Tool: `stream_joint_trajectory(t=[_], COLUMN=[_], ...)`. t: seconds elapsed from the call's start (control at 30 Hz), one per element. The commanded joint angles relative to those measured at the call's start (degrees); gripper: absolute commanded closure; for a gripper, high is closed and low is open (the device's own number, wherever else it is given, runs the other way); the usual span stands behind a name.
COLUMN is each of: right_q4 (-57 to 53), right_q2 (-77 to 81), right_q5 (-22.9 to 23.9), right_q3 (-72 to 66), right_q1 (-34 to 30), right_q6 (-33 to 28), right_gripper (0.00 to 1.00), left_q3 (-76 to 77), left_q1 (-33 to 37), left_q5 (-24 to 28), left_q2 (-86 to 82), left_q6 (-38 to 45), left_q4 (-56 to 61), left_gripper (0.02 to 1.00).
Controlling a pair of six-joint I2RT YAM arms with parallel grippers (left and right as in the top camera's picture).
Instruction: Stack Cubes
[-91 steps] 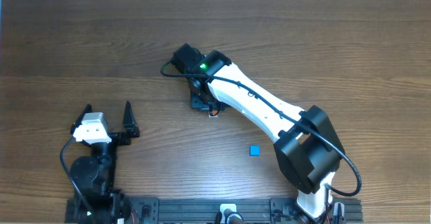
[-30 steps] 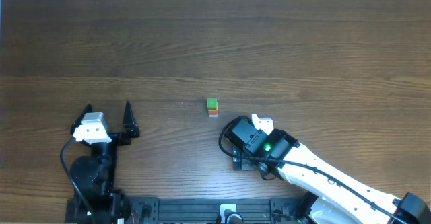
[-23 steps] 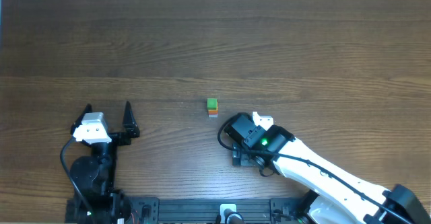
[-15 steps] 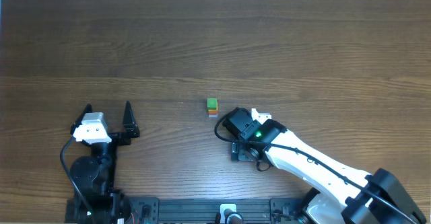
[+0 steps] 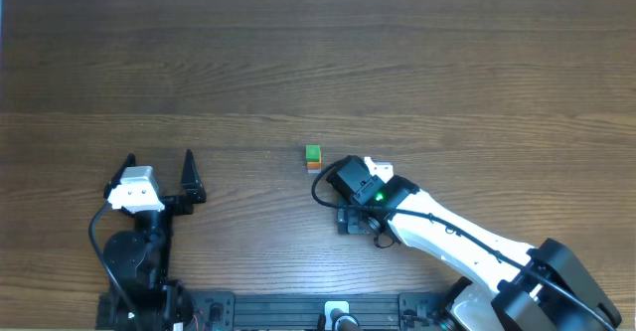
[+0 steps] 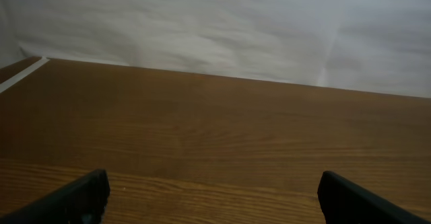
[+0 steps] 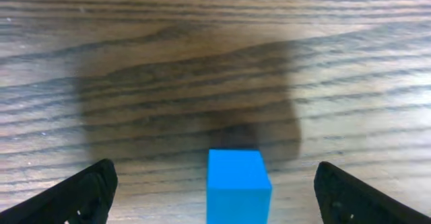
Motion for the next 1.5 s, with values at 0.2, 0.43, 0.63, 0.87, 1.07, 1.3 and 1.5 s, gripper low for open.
stream_joint_trajectory(t=[0.2, 0.43, 0.63, 0.87, 1.07, 1.3, 1.5], right_q4=[1.5, 1.5, 1.5, 1.5, 1.5, 1.5, 1.0], right_q2=[0.5, 0.5, 0.5, 0.5, 0.5, 0.5, 0.2], right_q5=[-3.2, -4.3, -4.8, -4.8, -4.7, -4.7, -4.7], right_q3=[-2.4, -2.4, -2.4, -2.4, -2.4, -2.4, -1.4], right_q1=[-1.9, -1.9, -1.9, -1.9, -1.9, -1.9, -1.9], right_q6=[-3.3, -3.5, -3.5, -3.5, -3.5, -3.3, -3.3], right_gripper=[0.187, 0.391, 0.566, 0.627, 0.713, 0.766, 0.805], left_q3=[-0.2, -0.2, -0.2, -0.2, -0.2, -0.2, -0.2], left_q1=[0.3, 0.3, 0.3, 0.3, 0.3, 0.3, 0.3], left_q5=[0.8, 0.8, 0.8, 0.8, 0.8, 0.8, 0.8], left_q2=[-0.4, -0.4, -0.4, -0.4, -0.4, -0.4, -0.4], left_q6=[0.7, 0.7, 0.6, 0.6, 0.7, 0.7, 0.7], left_q4=[-0.2, -0.2, -0.2, -0.2, -0.2, -0.2, -0.2], left_gripper=[0.018, 0.018, 0.02, 0.018, 0.018, 0.018, 0.018])
